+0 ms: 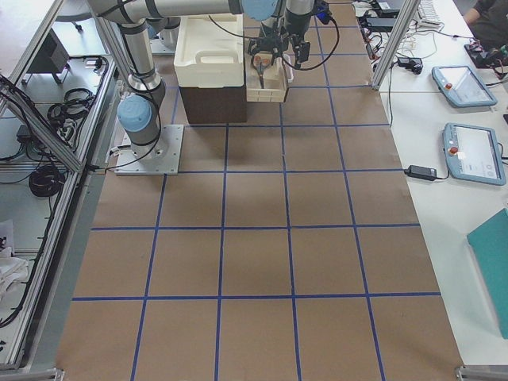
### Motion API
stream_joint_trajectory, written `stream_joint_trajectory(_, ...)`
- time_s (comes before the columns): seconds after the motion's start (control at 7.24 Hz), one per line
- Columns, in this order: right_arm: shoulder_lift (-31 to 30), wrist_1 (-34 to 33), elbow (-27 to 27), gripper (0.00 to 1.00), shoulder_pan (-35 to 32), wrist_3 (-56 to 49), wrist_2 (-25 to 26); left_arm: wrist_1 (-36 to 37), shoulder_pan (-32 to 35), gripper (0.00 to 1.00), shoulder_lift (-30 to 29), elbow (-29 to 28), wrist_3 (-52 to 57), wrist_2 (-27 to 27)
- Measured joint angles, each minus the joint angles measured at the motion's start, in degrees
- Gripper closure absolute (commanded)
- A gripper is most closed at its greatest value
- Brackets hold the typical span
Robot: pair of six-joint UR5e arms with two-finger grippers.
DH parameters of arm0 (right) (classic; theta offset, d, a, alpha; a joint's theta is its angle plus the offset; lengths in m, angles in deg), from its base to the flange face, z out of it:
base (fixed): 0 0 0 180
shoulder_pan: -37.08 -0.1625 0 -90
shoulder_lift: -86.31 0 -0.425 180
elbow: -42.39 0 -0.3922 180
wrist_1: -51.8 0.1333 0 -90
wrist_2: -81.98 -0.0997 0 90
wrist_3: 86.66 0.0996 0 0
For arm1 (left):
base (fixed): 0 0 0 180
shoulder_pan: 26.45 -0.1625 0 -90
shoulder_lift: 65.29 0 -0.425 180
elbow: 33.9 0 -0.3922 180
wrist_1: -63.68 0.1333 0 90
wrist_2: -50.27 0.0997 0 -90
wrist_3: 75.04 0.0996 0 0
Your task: Place scissors in drawer with both arms
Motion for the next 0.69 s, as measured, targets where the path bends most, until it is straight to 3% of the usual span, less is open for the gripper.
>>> stream_joint_trajectory(0.69,-0.01,-0.02,0.00,0.00,0.00,-0.08,-0.16,3.94,-2.30,0.01,6.59,-1.84,-6.63,3.34)
